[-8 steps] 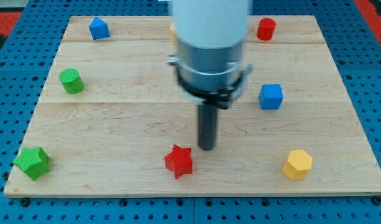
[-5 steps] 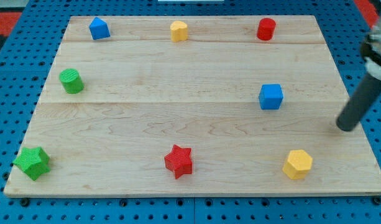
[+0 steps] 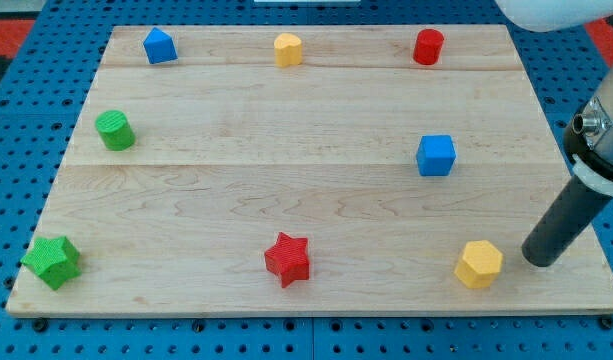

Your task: Slide yellow hexagon towards yellow heart

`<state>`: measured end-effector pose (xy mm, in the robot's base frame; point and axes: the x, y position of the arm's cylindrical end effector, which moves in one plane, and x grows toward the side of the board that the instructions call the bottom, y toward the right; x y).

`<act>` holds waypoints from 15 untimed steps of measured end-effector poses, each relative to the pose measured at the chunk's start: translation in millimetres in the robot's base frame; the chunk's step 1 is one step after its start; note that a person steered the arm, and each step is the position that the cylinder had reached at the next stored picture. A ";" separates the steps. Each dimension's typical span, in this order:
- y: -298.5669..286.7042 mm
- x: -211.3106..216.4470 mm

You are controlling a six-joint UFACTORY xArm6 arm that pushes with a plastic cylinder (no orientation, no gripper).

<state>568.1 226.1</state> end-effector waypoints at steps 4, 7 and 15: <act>0.0 14.1; -100.1 15.5; -337.4 -103.8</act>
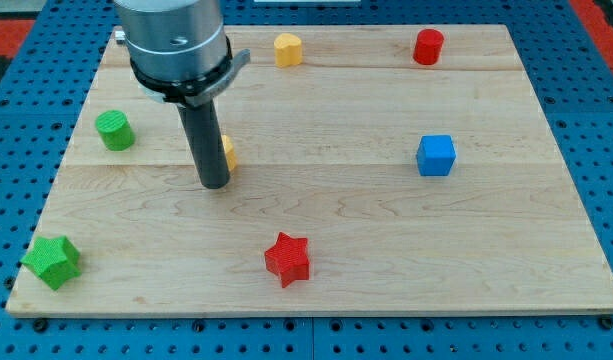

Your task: Slide yellow hexagon towards yellow heart

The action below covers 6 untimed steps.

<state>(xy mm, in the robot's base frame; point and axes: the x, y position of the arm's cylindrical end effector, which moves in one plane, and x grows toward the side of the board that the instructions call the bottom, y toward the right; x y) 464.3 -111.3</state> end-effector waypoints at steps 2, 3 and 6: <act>5.0 -43.9; 6.7 -60.4; 1.3 -94.7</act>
<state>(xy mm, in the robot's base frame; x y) 369.6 -110.0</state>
